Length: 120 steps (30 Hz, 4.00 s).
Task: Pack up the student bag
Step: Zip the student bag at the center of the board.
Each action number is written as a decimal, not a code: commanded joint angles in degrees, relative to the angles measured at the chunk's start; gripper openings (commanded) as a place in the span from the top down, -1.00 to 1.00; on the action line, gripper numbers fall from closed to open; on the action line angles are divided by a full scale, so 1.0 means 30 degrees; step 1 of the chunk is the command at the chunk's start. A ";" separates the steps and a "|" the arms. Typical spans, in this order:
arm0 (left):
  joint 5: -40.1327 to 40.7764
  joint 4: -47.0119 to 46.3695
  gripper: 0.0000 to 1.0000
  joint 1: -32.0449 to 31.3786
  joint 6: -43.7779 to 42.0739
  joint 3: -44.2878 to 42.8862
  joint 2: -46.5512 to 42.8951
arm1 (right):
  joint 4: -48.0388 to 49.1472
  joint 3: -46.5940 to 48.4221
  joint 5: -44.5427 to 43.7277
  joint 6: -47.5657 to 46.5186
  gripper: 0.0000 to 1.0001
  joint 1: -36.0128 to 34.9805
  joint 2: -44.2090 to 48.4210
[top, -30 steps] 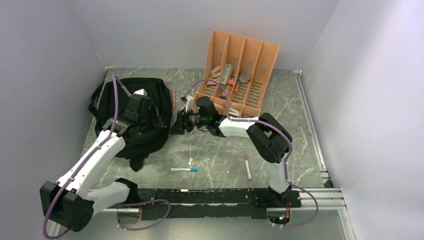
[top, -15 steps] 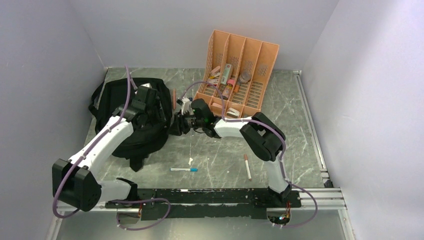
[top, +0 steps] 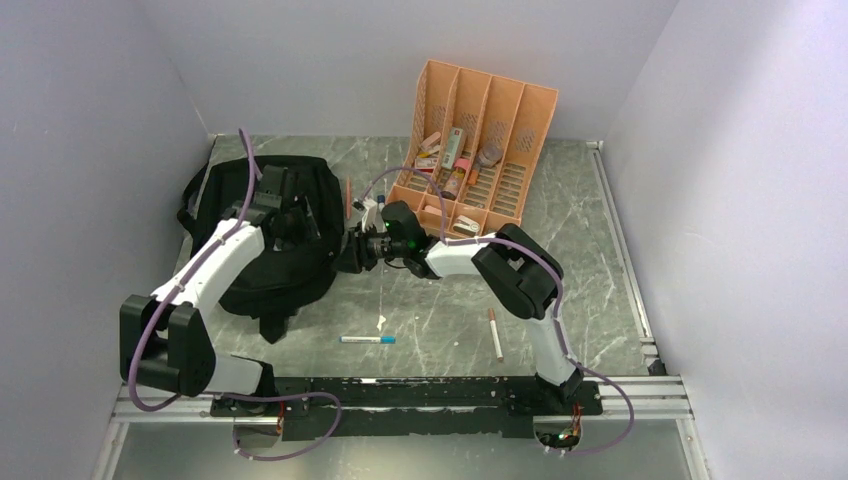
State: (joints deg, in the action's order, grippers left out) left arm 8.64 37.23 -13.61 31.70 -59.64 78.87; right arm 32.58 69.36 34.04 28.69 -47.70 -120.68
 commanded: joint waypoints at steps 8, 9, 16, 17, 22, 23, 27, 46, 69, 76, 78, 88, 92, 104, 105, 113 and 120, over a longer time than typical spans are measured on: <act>-0.2128 -0.0881 -0.12 0.0260 -0.0797 -0.1499 0.1293 | 0.1472 -0.1112 -0.0956 -0.0117 1.00 -0.0088 0.0808; -0.2305 -0.0958 -0.12 0.0258 -0.0788 -0.1532 0.1434 | 0.1588 -0.1294 -0.1065 -0.0343 1.00 -0.0072 0.1034; -0.3243 -0.1455 -0.11 0.0236 -0.0539 -0.1456 0.2404 | 0.0943 -0.2155 -0.2371 -0.3518 1.00 -0.0409 0.2705; -0.3458 -0.1564 -0.11 0.0230 -0.0485 -0.1424 0.2481 | 0.0863 -0.2245 -0.2597 -0.4042 1.00 -0.0501 0.2904; -0.3911 -0.2010 -0.10 -0.0356 -0.0343 -0.1590 0.3067 | 0.0219 -0.2389 -0.3582 -0.6409 1.00 -0.1103 0.3543; -0.3798 -0.1974 -0.10 -0.0580 -0.0402 -0.1720 0.3227 | 0.0237 -0.2446 -0.3712 -0.6627 1.00 -0.1162 0.3588; -0.3399 -0.1721 -0.09 -0.1218 -0.0575 -0.2051 0.3880 | 0.0486 -0.2627 -0.3867 -0.6615 1.00 -0.1208 0.3632; -0.2911 -0.3574 -0.09 -0.1324 0.0107 -0.1403 0.2094 | 0.0681 -0.2661 -0.3558 -0.6341 1.00 -0.1207 0.3299; -0.2911 -0.1886 0.90 -0.2115 -0.1536 -0.3214 0.5898 | -0.0347 -0.2525 -0.3550 -0.7791 1.00 -0.1518 0.4067; -0.2413 -0.1727 0.90 -0.2115 -0.1312 -0.3796 0.6233 | -0.1207 -0.2065 -0.2702 -0.8758 1.00 -0.2721 0.5014; -0.2235 -0.1675 0.90 -0.2115 -0.1267 -0.3998 0.6308 | -0.0553 -0.2301 -0.2392 -0.8302 1.00 -0.2960 0.5350; -0.2458 -0.2130 0.90 -0.2115 -0.1077 -0.3597 0.6218 | 0.1642 -0.1877 -0.1503 -0.6492 1.00 -0.3525 0.5199; -0.2612 -0.2334 0.90 -0.2115 -0.1052 -0.3203 0.6073 | 0.2382 -0.1569 -0.2258 -0.5482 1.00 -0.3524 0.5014; -0.2435 -0.2728 0.90 -0.2115 -0.1037 -0.2300 0.5706 | 0.3412 -0.0771 -0.0669 -0.4480 1.00 -0.3816 0.4602; -0.2500 -0.2639 0.90 -0.2115 -0.1074 -0.2310 0.5662 | 0.3160 -0.0830 -0.0916 -0.4620 1.00 -0.3809 0.4603; -0.1105 -0.0866 0.19 -0.2115 -0.2400 -0.2311 0.1844 | -0.0430 -0.1511 -0.3563 -0.5830 1.00 -0.2198 0.4669; 0.0944 0.1456 -0.14 -0.2115 -0.4050 -0.0429 -0.3450 | -0.1717 -0.1106 -0.1965 -0.5314 1.00 -0.0539 0.3995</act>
State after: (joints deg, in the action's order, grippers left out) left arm 7.18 36.91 -19.99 23.46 -63.75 74.70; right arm 28.36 63.81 25.19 12.40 -51.22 -109.10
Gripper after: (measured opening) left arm 0.601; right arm 0.017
